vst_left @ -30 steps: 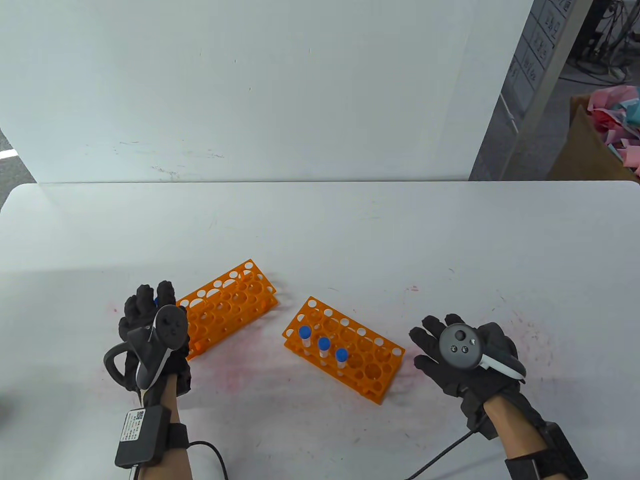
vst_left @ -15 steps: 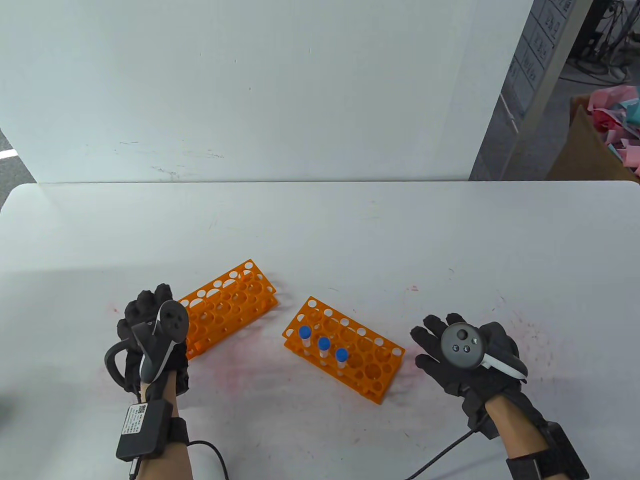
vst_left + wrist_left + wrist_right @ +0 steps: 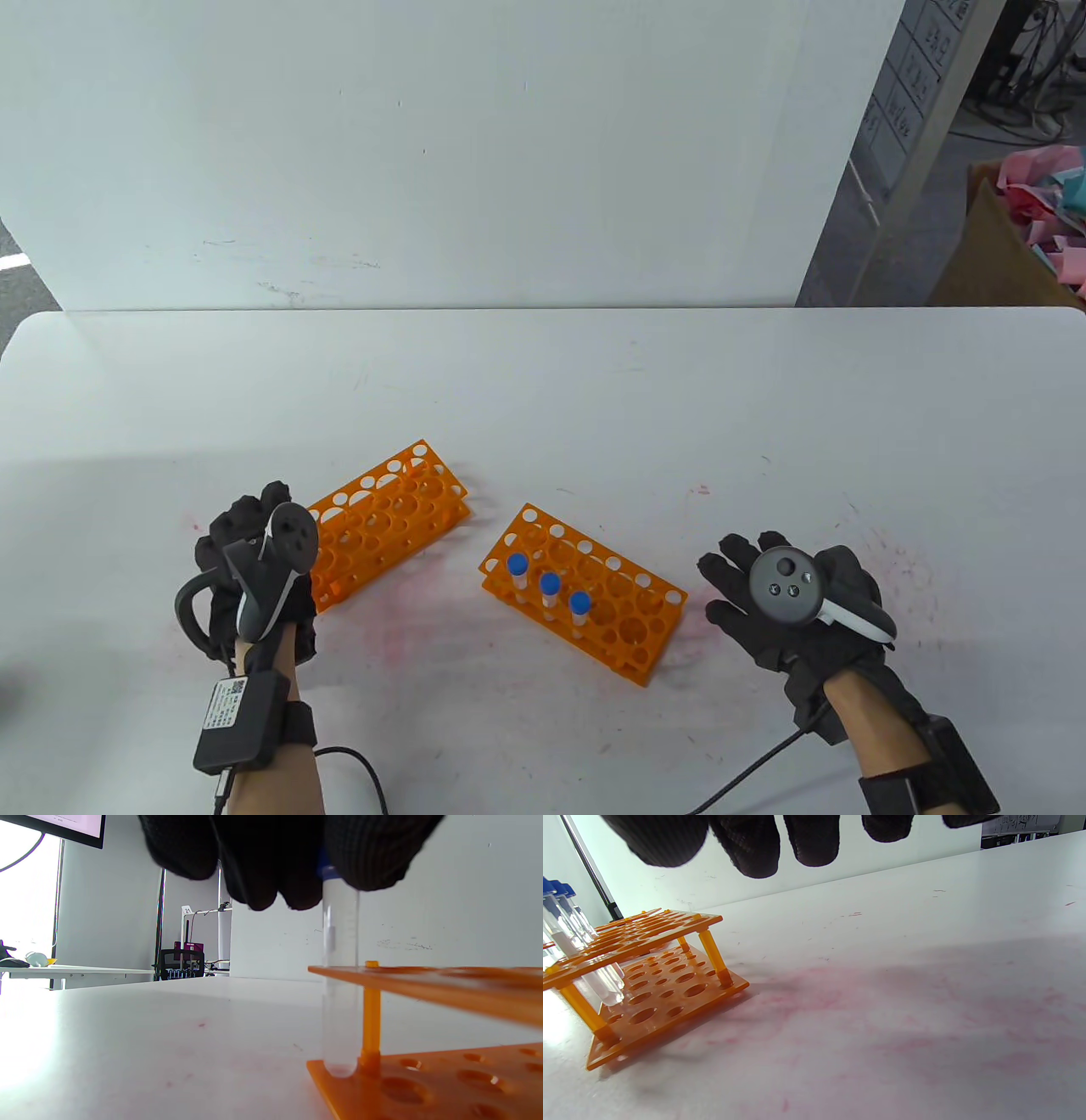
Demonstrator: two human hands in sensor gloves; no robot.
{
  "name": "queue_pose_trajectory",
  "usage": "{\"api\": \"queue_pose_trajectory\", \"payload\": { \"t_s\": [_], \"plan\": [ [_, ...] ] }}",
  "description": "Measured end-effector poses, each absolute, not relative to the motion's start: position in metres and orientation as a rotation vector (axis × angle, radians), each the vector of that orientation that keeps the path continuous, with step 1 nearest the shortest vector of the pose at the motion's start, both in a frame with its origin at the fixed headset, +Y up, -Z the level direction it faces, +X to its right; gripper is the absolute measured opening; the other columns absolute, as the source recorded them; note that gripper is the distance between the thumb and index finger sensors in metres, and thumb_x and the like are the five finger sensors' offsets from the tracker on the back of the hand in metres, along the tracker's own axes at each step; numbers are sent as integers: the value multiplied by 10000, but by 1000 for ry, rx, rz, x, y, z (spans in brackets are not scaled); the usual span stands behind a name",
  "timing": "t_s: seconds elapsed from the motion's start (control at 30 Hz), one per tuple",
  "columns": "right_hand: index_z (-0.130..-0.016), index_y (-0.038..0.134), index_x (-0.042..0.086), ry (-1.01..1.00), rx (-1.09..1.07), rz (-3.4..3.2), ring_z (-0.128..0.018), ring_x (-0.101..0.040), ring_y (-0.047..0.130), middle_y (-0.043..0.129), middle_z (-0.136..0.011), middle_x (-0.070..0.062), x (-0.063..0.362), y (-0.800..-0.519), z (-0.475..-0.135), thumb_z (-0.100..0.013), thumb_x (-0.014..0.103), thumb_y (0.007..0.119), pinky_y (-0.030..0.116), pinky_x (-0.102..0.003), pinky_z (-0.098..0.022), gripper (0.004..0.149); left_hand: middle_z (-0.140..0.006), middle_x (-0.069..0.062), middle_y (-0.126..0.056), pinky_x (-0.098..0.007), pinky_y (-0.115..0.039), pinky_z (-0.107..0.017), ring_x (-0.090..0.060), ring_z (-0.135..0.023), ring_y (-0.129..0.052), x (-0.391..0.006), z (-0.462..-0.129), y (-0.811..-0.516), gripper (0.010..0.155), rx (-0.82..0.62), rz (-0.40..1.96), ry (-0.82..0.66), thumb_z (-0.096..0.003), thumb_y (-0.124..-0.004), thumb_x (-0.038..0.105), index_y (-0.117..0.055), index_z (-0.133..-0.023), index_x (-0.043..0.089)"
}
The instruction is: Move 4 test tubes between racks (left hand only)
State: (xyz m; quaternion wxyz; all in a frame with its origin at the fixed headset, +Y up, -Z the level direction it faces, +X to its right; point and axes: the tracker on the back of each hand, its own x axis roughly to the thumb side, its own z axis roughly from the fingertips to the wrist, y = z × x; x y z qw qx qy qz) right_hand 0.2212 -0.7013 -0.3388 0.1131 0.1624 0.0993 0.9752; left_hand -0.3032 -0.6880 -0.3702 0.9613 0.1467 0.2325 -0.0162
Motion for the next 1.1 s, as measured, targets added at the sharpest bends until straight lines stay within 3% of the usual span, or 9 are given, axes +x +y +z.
{"api": "queue_pose_trajectory", "payload": {
  "t_s": [0.43,0.87,1.1],
  "plan": [
    [-1088,483,270,298,478,2863,-1029,-552,320,387,-1199,-113,222,-702,-338,-541,527,579,368,-776,-662,612,-1019,-3,-761,-546,-710,-685,-300,-916,-827,-293,-357,-662,523,442,15,415,-499,-775,364,-608,-994,382],
    [-1087,485,272,271,481,2864,-1029,-551,319,385,-1199,-113,223,-697,-335,-541,527,579,368,-775,-662,611,-937,-28,-873,-534,-774,-623,-302,-820,-928,-227,-331,-643,506,576,-44,118,-474,-790,381,-687,-965,312],
    [-1088,483,272,237,527,2894,-1029,-550,320,386,-1200,-113,215,-692,-330,-541,529,577,371,-774,-662,612,-944,-16,-868,-533,-768,-634,-286,-824,-925,-186,-326,-643,528,554,-61,-82,-475,-774,385,-681,-985,285]
  ]
}}
